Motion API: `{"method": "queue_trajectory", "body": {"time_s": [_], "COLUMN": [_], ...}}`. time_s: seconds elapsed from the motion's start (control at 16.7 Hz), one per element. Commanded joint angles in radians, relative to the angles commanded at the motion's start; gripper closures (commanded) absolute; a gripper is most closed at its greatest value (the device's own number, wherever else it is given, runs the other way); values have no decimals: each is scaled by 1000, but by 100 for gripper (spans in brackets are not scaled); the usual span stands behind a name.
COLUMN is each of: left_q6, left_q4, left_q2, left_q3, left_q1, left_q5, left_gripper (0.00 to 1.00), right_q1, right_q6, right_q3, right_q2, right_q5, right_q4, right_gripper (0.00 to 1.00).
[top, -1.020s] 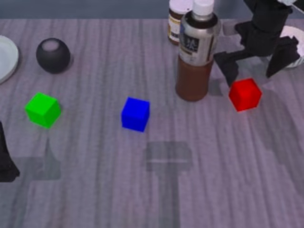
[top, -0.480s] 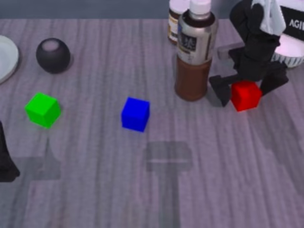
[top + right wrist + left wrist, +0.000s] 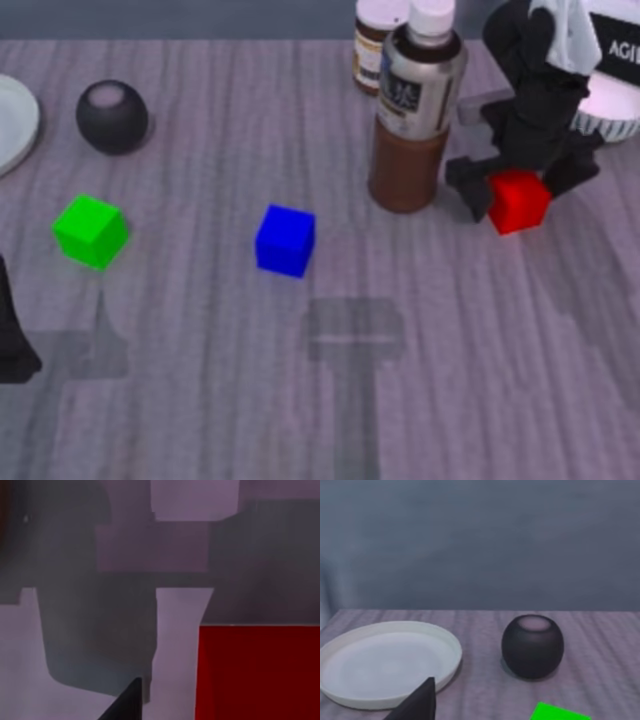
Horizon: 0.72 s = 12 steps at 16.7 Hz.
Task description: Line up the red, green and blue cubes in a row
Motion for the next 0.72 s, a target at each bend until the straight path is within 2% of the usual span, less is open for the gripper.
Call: {"method": "queue_trajectory", "body": {"time_s": [0.42,0.72], "left_q6": [0,0], "left_q4": [0,0], "left_q2": [0,0], "left_q3": [0,0], "left_q1": [0,0], "left_q5": [0,0], "left_gripper": [0,0], "right_q1": [0,0], "right_q6": [0,0], "right_q3": [0,0], "right_q2": [0,0], "right_q5": [0,0], "right_q4": [0,0], "right_gripper": [98,100]}}
